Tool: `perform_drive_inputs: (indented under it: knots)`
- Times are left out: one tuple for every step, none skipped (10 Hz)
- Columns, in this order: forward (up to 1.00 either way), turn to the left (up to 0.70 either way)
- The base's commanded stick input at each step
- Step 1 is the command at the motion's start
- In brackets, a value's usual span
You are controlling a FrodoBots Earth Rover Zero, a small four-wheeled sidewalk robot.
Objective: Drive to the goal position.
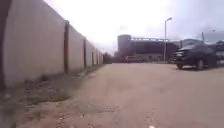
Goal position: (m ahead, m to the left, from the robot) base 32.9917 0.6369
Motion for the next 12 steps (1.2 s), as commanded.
perform_drive_inputs:
  knots:
    - [1.0,0.0]
    - [1.0,-0.11]
    - [1.0,-0.27]
    - [1.0,-0.27]
    - [1.0,0.0]
    - [1.0,0.0]
    - [1.0,0.0]
    - [1.0,0.0]
    - [1.0,0.0]
    - [1.0,0.0]
    - [1.0,0.0]
    - [1.0,0.0]
